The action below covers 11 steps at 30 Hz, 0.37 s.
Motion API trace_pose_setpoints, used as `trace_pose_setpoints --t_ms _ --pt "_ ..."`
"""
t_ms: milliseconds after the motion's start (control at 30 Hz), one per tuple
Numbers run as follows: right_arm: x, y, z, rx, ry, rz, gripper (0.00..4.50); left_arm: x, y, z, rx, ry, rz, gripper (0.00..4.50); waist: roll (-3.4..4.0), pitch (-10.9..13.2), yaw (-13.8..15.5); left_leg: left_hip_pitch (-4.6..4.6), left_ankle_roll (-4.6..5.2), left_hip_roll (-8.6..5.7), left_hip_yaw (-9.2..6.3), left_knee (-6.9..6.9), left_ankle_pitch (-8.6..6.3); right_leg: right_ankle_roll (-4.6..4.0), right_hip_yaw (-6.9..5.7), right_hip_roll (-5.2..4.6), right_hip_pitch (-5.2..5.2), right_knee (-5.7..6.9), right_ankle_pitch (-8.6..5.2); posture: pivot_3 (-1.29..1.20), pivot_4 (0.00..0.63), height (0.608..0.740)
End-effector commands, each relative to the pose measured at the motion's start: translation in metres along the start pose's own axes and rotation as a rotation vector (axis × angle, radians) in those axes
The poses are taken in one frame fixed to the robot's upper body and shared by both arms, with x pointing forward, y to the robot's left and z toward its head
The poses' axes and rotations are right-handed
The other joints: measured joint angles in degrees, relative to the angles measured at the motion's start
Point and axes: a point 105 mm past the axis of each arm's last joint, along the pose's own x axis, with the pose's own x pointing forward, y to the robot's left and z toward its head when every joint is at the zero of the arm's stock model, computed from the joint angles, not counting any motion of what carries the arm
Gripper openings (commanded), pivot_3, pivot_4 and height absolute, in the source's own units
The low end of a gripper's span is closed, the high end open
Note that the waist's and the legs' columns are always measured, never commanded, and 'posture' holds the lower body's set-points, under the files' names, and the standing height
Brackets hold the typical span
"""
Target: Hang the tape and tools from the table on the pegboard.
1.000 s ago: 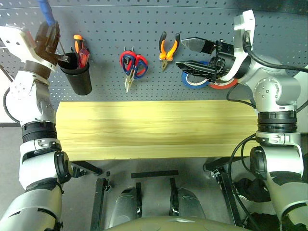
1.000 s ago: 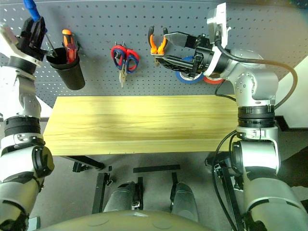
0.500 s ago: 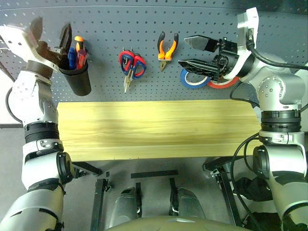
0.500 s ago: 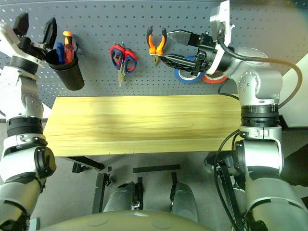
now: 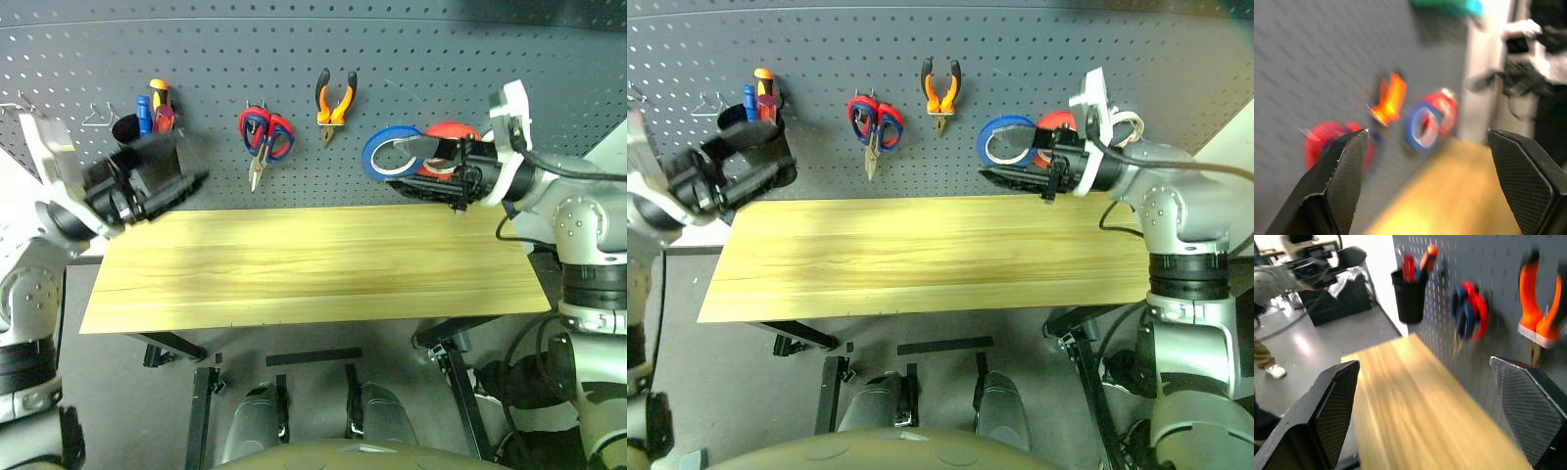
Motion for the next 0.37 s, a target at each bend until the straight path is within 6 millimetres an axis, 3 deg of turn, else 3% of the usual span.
trace_pose_setpoints --t_ms 33,233,367 --pt "-0.003 -0.009 -0.008 -0.051 0.006 -0.052 4.50 0.006 -0.019 -0.011 0.091 0.033 -0.095 4.04 0.04 -0.09 0.01 0.01 0.00 0.00 0.03 0.01 0.00 0.00 0.01 0.00 0.00 0.00 0.00 0.07 0.111 0.738" --pt "0.001 -0.009 -0.021 -0.062 0.038 -0.007 4.50 0.016 -0.029 -0.038 0.052 0.011 -0.077 4.04 0.05 -0.10 0.44 0.05 0.00 0.01 0.10 0.00 0.00 0.00 0.09 0.02 -0.02 0.01 0.00 0.10 0.123 0.738" --pt "0.005 -0.008 -0.020 -0.076 0.038 0.009 4.50 0.013 -0.035 -0.053 0.006 -0.002 -0.058 4.04 0.12 -0.22 0.97 0.07 0.00 0.01 0.13 -0.02 0.00 0.00 0.10 0.02 -0.02 0.00 0.00 0.10 0.092 0.738"
